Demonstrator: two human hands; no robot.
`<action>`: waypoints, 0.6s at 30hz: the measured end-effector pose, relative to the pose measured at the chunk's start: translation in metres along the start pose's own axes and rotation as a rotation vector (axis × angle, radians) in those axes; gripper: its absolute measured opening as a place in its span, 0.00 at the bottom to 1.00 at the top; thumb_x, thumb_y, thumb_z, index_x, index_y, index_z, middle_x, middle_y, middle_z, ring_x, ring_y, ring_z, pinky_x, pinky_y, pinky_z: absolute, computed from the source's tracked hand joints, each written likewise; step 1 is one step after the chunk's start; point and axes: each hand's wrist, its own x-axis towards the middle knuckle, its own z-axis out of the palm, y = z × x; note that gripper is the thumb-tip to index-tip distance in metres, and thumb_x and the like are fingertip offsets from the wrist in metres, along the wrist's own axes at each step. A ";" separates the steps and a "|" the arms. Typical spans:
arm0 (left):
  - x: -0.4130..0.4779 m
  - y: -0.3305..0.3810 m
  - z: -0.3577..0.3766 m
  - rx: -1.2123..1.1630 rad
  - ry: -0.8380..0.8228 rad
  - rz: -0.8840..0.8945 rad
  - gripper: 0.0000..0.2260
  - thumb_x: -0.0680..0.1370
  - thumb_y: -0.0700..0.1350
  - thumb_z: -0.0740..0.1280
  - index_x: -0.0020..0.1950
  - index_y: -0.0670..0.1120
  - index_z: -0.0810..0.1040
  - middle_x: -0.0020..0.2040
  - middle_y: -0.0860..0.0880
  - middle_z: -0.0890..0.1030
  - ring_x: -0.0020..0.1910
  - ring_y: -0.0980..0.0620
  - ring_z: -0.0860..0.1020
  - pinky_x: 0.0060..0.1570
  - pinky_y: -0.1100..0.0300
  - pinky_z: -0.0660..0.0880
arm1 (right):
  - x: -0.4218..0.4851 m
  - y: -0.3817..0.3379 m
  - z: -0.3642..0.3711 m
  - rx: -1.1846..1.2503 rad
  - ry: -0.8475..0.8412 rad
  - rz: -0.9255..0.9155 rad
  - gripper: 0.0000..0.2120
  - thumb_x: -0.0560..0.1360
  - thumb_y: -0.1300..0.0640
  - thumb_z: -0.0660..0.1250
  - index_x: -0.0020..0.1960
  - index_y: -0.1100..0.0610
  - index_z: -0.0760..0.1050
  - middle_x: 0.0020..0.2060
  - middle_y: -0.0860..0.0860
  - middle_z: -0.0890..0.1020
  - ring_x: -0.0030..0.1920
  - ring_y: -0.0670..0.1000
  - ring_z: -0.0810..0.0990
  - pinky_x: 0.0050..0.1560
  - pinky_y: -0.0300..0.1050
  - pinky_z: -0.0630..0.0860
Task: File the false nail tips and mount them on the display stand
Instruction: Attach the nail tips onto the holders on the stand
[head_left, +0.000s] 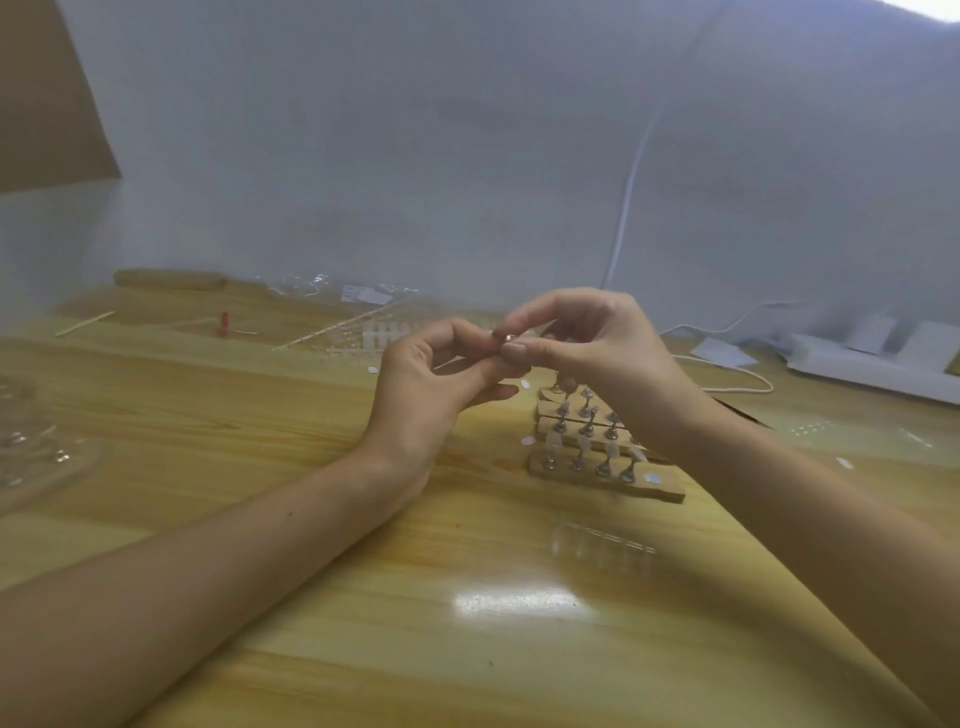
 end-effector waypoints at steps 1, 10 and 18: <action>0.000 0.000 0.000 0.005 -0.002 -0.002 0.05 0.67 0.43 0.76 0.36 0.46 0.80 0.38 0.47 0.85 0.41 0.50 0.85 0.39 0.64 0.80 | -0.001 0.000 0.000 0.022 -0.009 0.045 0.04 0.72 0.58 0.76 0.43 0.49 0.84 0.36 0.51 0.85 0.33 0.44 0.77 0.31 0.37 0.71; -0.013 0.002 0.010 0.040 -0.178 -0.004 0.05 0.70 0.39 0.75 0.42 0.46 0.82 0.44 0.45 0.85 0.45 0.49 0.84 0.39 0.62 0.80 | -0.049 -0.003 -0.055 -0.218 -0.095 0.085 0.14 0.67 0.54 0.78 0.52 0.50 0.82 0.46 0.46 0.84 0.36 0.41 0.76 0.34 0.37 0.74; -0.033 0.001 0.028 0.146 -0.394 0.045 0.03 0.70 0.41 0.74 0.42 0.44 0.82 0.43 0.45 0.85 0.42 0.51 0.83 0.36 0.62 0.79 | -0.115 0.031 -0.086 -0.502 -0.127 0.129 0.10 0.68 0.59 0.79 0.41 0.44 0.83 0.39 0.45 0.83 0.39 0.56 0.78 0.38 0.41 0.74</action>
